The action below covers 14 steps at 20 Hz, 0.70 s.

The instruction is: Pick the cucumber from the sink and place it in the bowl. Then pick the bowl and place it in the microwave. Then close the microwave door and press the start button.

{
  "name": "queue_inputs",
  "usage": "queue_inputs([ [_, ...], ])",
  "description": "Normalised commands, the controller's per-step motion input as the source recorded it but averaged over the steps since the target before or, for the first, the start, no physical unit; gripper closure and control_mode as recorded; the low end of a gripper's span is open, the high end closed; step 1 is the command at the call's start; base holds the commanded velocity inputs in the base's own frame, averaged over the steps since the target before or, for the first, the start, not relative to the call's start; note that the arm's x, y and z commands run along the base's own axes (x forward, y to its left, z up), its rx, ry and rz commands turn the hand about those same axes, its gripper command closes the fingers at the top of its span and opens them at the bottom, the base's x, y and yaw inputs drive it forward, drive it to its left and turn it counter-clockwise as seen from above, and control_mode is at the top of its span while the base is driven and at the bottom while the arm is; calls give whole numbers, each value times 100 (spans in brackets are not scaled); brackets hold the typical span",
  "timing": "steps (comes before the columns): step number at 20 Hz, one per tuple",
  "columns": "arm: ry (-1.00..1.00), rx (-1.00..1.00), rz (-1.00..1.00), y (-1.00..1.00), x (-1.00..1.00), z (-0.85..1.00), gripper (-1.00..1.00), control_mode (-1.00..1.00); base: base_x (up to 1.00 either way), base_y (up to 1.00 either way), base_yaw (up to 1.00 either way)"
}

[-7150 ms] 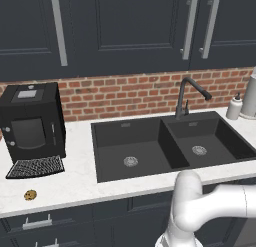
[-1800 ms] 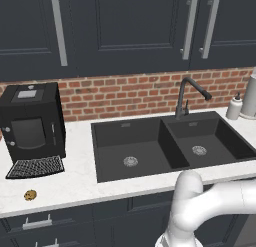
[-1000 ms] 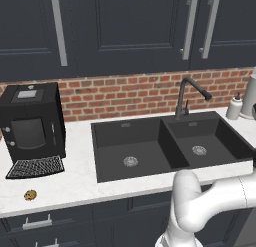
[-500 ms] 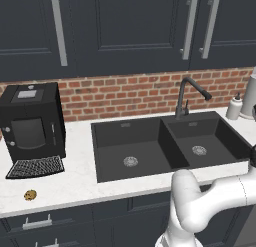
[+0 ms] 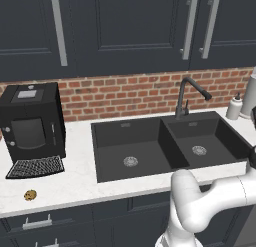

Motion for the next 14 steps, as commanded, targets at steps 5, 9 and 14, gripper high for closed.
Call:
queue_inputs([
  [5, 0, 1, 0, -2, 0, -29, 100, -100, 0, 0, 0],
  [9, 0, 0, 0, 0, 0, -29, 100, -100, 0, 0, 0],
  [14, 0, 1, 0, 0, 0, -16, 100, -100, 0, 0, 0],
])
